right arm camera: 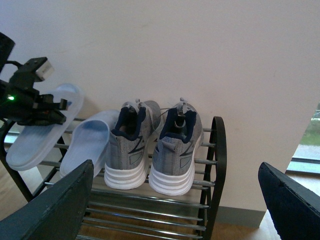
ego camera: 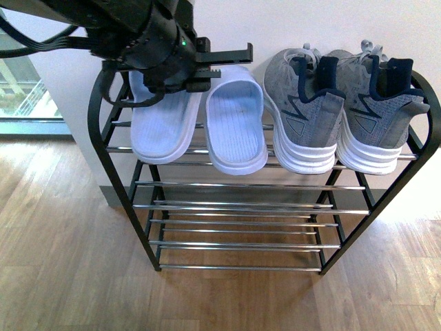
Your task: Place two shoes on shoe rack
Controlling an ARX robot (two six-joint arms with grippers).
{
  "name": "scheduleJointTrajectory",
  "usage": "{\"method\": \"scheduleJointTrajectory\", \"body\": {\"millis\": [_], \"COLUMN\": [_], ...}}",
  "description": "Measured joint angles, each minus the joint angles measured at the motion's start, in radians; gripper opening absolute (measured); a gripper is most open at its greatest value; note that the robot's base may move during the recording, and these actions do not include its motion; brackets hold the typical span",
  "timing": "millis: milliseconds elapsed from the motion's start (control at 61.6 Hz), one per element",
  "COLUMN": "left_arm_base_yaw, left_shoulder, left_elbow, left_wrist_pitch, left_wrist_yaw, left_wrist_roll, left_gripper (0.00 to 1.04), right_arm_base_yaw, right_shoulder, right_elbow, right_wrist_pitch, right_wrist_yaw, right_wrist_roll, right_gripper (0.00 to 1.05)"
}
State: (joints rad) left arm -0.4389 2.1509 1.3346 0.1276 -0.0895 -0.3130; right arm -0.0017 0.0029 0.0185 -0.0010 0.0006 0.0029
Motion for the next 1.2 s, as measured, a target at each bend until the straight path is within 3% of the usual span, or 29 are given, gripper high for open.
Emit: {"method": "scheduleJointTrajectory", "body": {"millis": [260, 584, 828, 1201], "left_arm_base_yaw": [0.002, 0.010, 0.011, 0.010], "left_shoulder": [0.140, 0.180, 0.163, -0.065], "left_elbow": [0.174, 0.238, 0.204, -0.028], "left_wrist_pitch": [-0.066, -0.118, -0.119, -0.027], "left_wrist_yaw": [0.000, 0.004, -0.006, -0.089], "left_wrist_roll": [-0.037, -0.050, -0.033, 0.003], "left_gripper": [0.02, 0.02, 0.38, 0.96], "right_arm_base_yaw": [0.000, 0.000, 0.000, 0.000], "right_shoulder": [0.000, 0.000, 0.000, 0.000], "right_elbow": [0.000, 0.000, 0.000, 0.000], "right_wrist_pitch": [0.000, 0.000, 0.000, 0.000], "right_wrist_yaw": [0.000, 0.000, 0.000, 0.000], "right_wrist_roll": [0.000, 0.000, 0.000, 0.000], "right_gripper": [0.95, 0.95, 0.95, 0.95]}}
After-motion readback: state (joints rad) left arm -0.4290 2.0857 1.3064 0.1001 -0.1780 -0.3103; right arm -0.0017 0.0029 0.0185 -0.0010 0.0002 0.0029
